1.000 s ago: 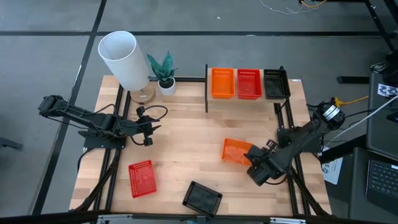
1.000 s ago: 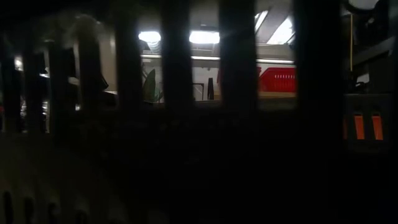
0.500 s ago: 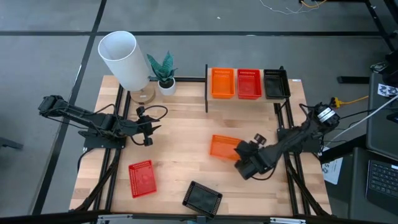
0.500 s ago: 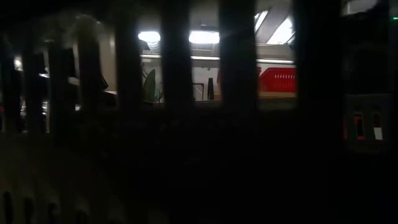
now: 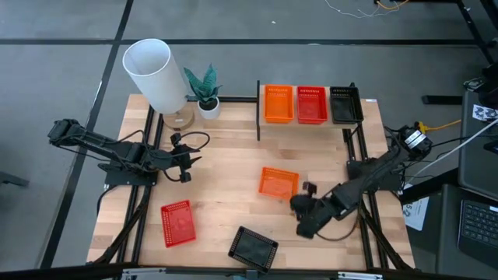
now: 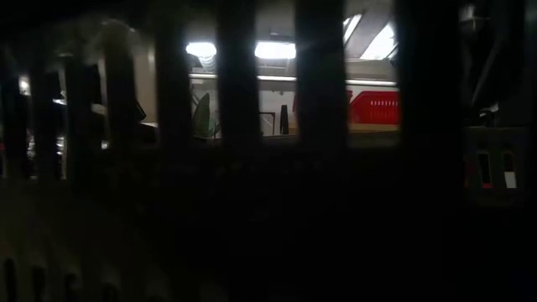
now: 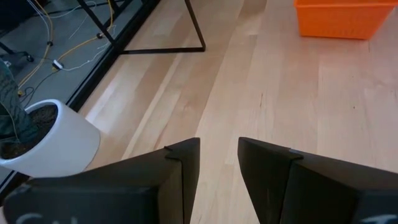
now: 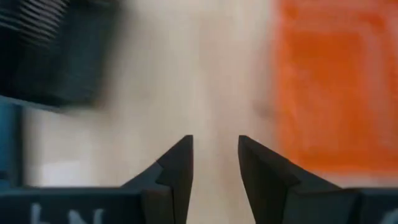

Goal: Stack baskets on shelf by color
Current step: Adjust the baskets

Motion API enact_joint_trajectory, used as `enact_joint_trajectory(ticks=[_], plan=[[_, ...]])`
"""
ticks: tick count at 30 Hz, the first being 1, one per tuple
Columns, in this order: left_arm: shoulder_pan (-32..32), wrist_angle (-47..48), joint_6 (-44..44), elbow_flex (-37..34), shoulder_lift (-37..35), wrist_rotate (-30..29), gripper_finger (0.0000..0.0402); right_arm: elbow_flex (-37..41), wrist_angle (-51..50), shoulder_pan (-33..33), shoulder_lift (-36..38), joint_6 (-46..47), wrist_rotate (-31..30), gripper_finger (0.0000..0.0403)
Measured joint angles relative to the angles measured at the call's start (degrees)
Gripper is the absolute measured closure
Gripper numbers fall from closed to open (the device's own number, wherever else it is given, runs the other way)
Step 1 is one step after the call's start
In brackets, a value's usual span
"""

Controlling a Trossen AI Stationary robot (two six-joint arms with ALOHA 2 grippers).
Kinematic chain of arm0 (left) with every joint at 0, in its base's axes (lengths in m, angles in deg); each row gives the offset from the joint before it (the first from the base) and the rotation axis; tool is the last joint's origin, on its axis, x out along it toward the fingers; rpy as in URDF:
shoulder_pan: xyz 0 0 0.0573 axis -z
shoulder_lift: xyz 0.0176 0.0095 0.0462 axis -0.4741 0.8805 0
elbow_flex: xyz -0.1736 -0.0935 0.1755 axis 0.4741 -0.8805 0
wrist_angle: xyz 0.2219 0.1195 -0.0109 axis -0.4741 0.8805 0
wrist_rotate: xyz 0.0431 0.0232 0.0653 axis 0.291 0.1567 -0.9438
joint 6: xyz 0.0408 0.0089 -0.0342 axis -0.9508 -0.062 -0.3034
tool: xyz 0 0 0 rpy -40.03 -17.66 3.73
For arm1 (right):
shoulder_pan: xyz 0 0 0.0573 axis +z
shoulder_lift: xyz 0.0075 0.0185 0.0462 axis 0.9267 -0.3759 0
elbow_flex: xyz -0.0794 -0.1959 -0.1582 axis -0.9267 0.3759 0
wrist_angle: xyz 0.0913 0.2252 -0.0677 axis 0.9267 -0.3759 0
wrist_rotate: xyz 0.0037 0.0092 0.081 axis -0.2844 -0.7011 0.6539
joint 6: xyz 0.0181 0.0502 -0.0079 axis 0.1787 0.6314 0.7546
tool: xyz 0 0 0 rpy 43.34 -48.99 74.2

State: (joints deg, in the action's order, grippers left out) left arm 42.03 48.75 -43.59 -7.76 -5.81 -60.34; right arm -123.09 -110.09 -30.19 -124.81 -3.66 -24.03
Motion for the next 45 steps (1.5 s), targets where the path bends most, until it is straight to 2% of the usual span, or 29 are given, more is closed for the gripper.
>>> enact_joint_trajectory(ticks=[5,9,14,16,19,24,29,32,35,38,41,45], plan=[[0.0,-1.8,0.0,0.0,0.0,0.0,0.0299,0.0,18.1,3.2,-0.4,-12.2,0.1,0.0276],[0.0,-9.3,1.4,0.0,0.0,1.8,0.0299,0.0,25.2,5.0,-0.4,-20.9,0.2,0.0276],[2.3,-30.1,-0.2,0.9,3.9,16.4,0.0299,0.0,26.8,5.3,-0.4,-21.1,0.3,0.0276],[5.0,-32.5,-1.7,4.2,8.6,19.7,0.0299,0.0,26.8,5.4,-0.4,-18.8,0.4,0.0276],[10.0,-26.1,-1.8,12.2,17.5,20.2,0.0299,0.0,27.0,6.1,-0.4,-14.9,0.5,0.0276],[17.6,-4.8,3.1,26.7,32.8,20.3,0.0299,0.0,27.6,8.9,-0.4,-10.4,-1.0,0.0276],[24.2,17.7,19.7,37.5,42.7,20.3,0.0299,0.0,27.7,12.9,-0.6,-3.7,-8.3,0.0276],[28.3,28.9,30.5,41.9,45.9,23.3,0.0299,0.0,28.0,15.0,-1.5,-0.3,-12.0,0.0276],[32.7,34.4,43.1,44.2,47.6,28.3,0.0299,0.0,29.7,16.6,-2.8,2.6,-14.8,0.0276],[36.7,36.7,52.6,42.9,49.8,31.9,0.0299,0.0,33.1,17.6,-4.6,3.3,-16.8,0.0276],[39.2,35.8,57.2,40.1,52.9,30.9,0.0299,0.0,37.6,17.6,-6.5,1.8,-17.6,0.0276],[39.7,34.3,59.3,37.6,57.7,24.5,0.0299,0.0,42.6,17.5,-8.4,0.2,-17.6,0.0276]])
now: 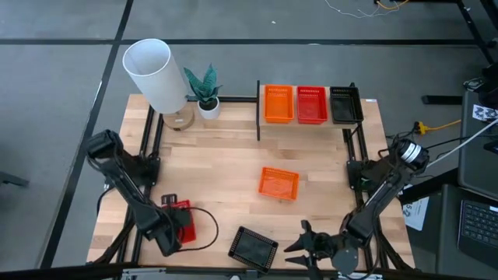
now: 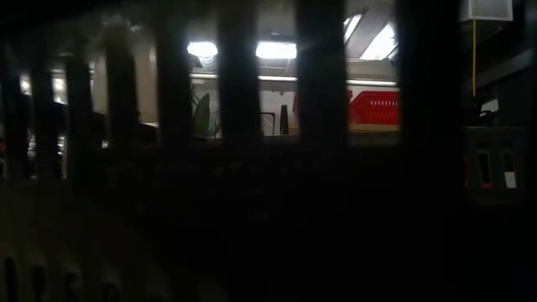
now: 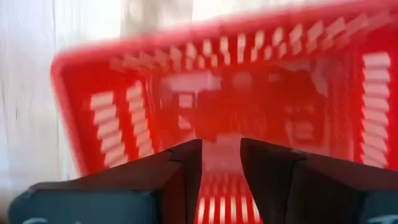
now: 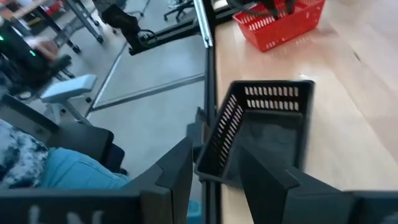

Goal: Stack baskets on shelf by color
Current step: Adjust the baskets

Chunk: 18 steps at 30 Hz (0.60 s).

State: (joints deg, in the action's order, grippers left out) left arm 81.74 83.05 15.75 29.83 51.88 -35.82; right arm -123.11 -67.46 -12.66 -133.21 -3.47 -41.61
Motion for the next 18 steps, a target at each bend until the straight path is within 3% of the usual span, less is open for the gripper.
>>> enact_joint_trajectory(ticks=[5,13,15,18], plan=[[-5.1,-12.0,-11.2,0.0,3.1,-8.8,0.0299,0.0,1.9,0.0,-0.6,-0.1,0.0,0.0276],[-24.5,-40.0,-46.7,0.0,3.4,-25.0,0.0299,0.0,2.1,-0.3,-0.6,-1.4,-3.9,0.0276],[-28.8,-44.7,-51.5,0.0,2.7,-25.8,0.0299,0.0,2.1,-0.3,-0.6,-1.4,-4.9,0.0276],[-31.7,-45.3,-52.4,0.0,0.3,-17.0,0.0299,0.0,2.1,-0.3,-0.6,-1.3,-4.9,0.0276]])
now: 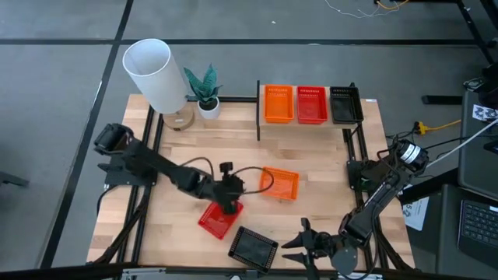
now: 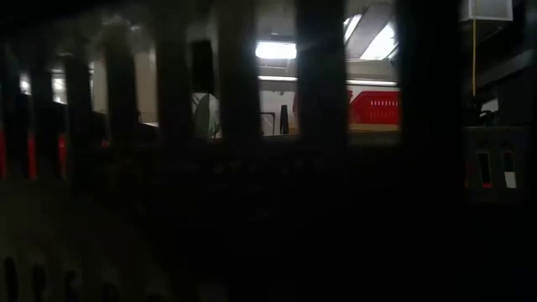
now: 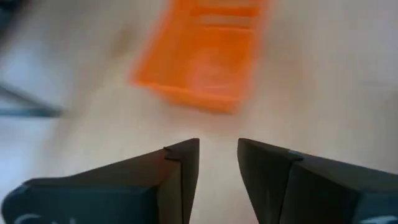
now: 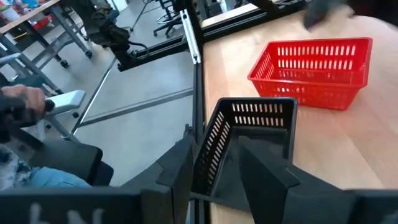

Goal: Stack baskets on shelf by color
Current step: Adjust the baskets

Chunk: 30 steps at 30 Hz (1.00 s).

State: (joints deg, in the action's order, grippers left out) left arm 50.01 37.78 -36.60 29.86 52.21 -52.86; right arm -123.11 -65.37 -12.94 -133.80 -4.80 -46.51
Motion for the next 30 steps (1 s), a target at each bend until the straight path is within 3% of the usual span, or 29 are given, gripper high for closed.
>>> enact_joint_trajectory(ticks=[4,7,11,16,19,26,27,30], plan=[[2.9,1.6,3.2,0.0,-4.0,19.0,0.0299,0.0,-0.1,0.1,0.0,-0.2,1.8,0.0276],[7.6,7.1,9.1,0.0,-5.2,24.3,0.0299,0.0,-0.8,0.1,0.0,-0.3,2.8,0.0276],[15.6,16.9,14.8,0.0,-4.8,23.6,0.0299,0.0,-1.5,0.1,0.0,-1.8,2.9,0.0276],[24.8,18.4,22.7,0.0,-4.5,20.8,0.0299,0.0,-1.5,0.1,0.0,-4.3,3.0,0.0276],[27.3,20.5,25.8,0.0,-3.3,20.4,0.0299,0.0,-1.7,0.1,0.0,-4.8,3.0,0.0276],[21.2,20.1,20.8,0.0,2.6,20.6,0.0299,0.0,-1.8,0.1,0.0,-4.6,3.0,0.0276],[19.6,19.7,19.0,0.0,3.4,18.6,0.0299,0.0,-1.8,0.1,0.0,-4.6,3.0,0.0276],[15.5,15.8,15.5,-0.1,4.0,5.3,0.0299,0.0,-1.8,0.1,0.0,-4.6,3.0,0.0276]])
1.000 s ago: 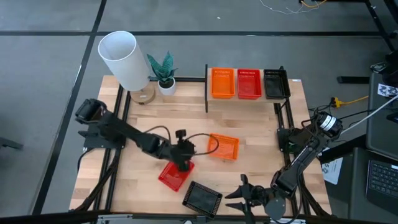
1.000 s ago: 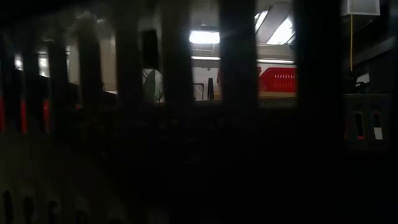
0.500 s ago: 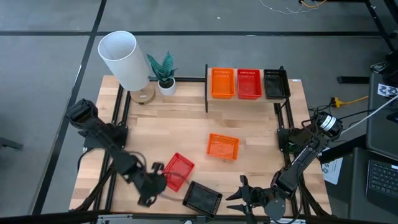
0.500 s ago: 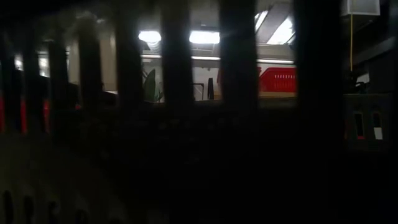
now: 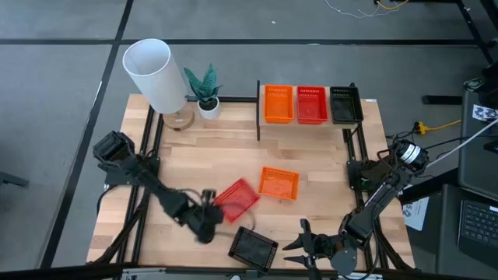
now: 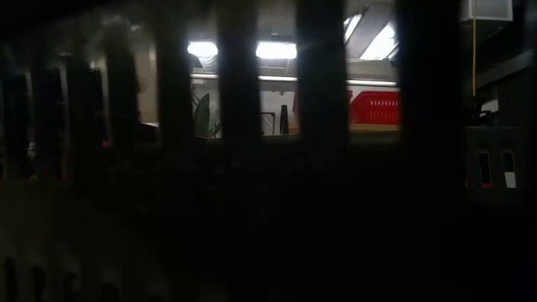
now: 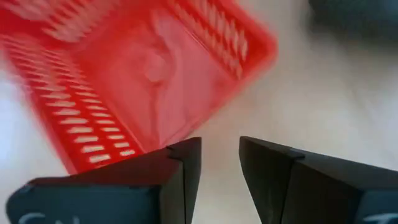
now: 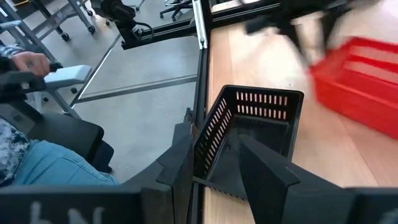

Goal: Stack baskets on shelf by color
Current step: Adjust the baskets

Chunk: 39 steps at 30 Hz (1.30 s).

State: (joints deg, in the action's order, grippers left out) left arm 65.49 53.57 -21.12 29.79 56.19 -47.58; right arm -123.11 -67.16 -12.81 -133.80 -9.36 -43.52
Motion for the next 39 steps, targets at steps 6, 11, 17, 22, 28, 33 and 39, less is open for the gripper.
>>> enact_joint_trajectory(ticks=[6,11,17,22,28,33,39], plan=[[-2.2,-11.9,-7.6,0.2,-2.1,12.4,0.0299,0.0,-0.2,0.0,0.0,1.1,0.0,0.0276],[1.6,-16.8,-4.5,0.0,-1.5,23.8,0.03,0.0,-0.5,0.0,0.0,0.2,0.0,0.0276],[5.6,-23.5,0.3,0.1,1.4,19.8,0.03,0.0,-0.6,0.0,0.0,-1.5,0.0,0.0276],[8.6,-27.7,2.7,2.7,5.8,17.8,0.03,0.0,-0.6,-0.1,0.0,-0.2,0.4,0.0276],[9.6,-27.3,0.9,10.0,13.9,16.1,0.03,0.0,-0.6,-0.1,0.0,-0.4,0.5,0.0276],[6.4,-22.5,-0.4,14.3,17.9,15.4,0.0301,0.0,-0.7,-0.1,0.0,-0.4,0.5,0.0276],[1.2,-19.6,-9.7,16.9,18.1,10.2,0.0301,0.0,-0.7,0.5,0.0,-0.3,0.5,0.0276]])
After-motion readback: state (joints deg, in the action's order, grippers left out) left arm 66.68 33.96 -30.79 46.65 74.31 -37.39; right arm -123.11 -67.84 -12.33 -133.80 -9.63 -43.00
